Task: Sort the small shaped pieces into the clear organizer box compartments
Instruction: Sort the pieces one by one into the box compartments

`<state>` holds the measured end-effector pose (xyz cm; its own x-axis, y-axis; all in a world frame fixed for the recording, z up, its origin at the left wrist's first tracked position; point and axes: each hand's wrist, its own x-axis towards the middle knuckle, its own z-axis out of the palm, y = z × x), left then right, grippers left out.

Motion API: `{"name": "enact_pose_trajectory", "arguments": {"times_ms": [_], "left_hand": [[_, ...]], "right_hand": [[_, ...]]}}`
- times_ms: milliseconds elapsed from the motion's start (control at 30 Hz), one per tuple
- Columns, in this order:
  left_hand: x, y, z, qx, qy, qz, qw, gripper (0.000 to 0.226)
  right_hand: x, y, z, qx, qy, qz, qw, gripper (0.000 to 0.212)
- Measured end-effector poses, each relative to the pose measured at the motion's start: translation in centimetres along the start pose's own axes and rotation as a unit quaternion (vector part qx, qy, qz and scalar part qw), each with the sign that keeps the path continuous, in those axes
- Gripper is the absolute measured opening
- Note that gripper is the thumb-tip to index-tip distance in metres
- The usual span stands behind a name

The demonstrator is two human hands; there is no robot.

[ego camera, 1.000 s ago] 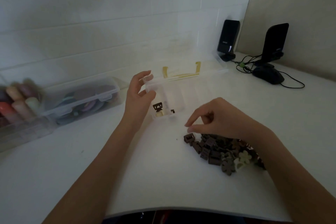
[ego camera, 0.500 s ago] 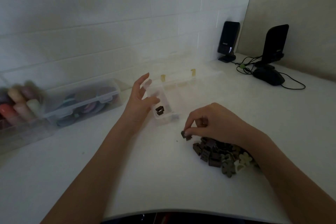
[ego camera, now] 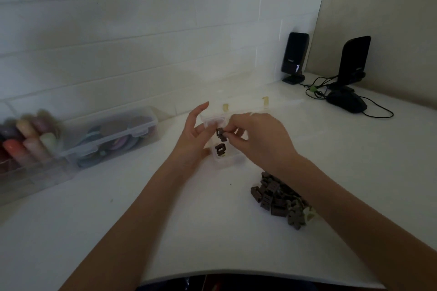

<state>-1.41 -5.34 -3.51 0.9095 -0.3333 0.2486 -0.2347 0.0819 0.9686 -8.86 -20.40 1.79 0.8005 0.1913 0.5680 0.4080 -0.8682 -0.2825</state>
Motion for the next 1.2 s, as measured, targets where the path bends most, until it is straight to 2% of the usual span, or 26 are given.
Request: {"name": "enact_pose_trajectory", "arguments": {"times_ms": [67, 100, 167, 233, 367, 467, 533, 633, 700, 767, 933, 1100, 1200], "left_hand": [[-0.1, 0.1, -0.2, -0.001, -0.011, -0.018, 1.000, 0.047], [-0.1, 0.1, -0.3, -0.008, -0.014, -0.029, 0.999, 0.044], [-0.1, 0.1, -0.5, -0.023, -0.016, -0.043, 0.999, 0.038], [0.0, 0.0, -0.6, -0.030, -0.028, -0.045, 0.998, 0.041], [-0.3, 0.3, -0.9, -0.063, -0.053, -0.048, 0.995, 0.044], [-0.5, 0.4, -0.9, -0.070, -0.055, -0.058, 0.994, 0.046], [-0.6, 0.6, -0.9, -0.066, -0.054, -0.061, 0.995, 0.048], [-0.5, 0.6, -0.7, -0.070, -0.040, -0.062, 0.995, 0.053], [-0.4, 0.6, -0.6, -0.072, -0.031, -0.064, 0.995, 0.053], [-0.4, 0.6, -0.5, -0.070, -0.026, -0.065, 0.995, 0.054], [-0.4, 0.9, -0.2, -0.063, -0.017, -0.064, 0.996, 0.054], [-0.4, 1.1, 0.1, -0.076, -0.026, -0.058, 0.995, 0.058], [-0.5, 1.2, 0.0, -0.089, -0.030, -0.053, 0.994, 0.059]], "right_hand": [[1.1, -0.7, 0.4, -0.111, 0.005, -0.044, 0.993, 0.006], [1.6, -1.2, 0.4, -0.145, 0.001, -0.062, 0.987, 0.014], [2.5, -1.9, 0.9, -0.211, -0.035, -0.079, 0.974, 0.017], [2.9, -2.1, 1.3, -0.242, -0.074, -0.058, 0.966, 0.008], [2.9, -2.6, 1.4, -0.261, -0.091, -0.019, 0.961, 0.012], [2.7, -2.3, 1.3, -0.249, -0.109, -0.003, 0.962, 0.015], [2.2, -1.8, 0.7, -0.194, -0.104, 0.016, 0.975, 0.017], [0.7, -0.8, -0.5, -0.082, -0.032, 0.051, 0.995, 0.012], [-0.8, 0.1, -1.4, -0.026, 0.033, 0.091, 0.995, 0.009], [-2.6, 1.1, -2.2, 0.006, 0.061, 0.121, 0.991, 0.007], [-6.7, 2.8, -3.7, -0.017, -0.015, 0.192, 0.981, 0.009], [-7.8, 3.0, -4.3, -0.042, 0.021, 0.194, 0.980, 0.007], [-7.8, 3.4, -4.1, -0.081, -0.060, 0.201, 0.974, 0.005]]}}
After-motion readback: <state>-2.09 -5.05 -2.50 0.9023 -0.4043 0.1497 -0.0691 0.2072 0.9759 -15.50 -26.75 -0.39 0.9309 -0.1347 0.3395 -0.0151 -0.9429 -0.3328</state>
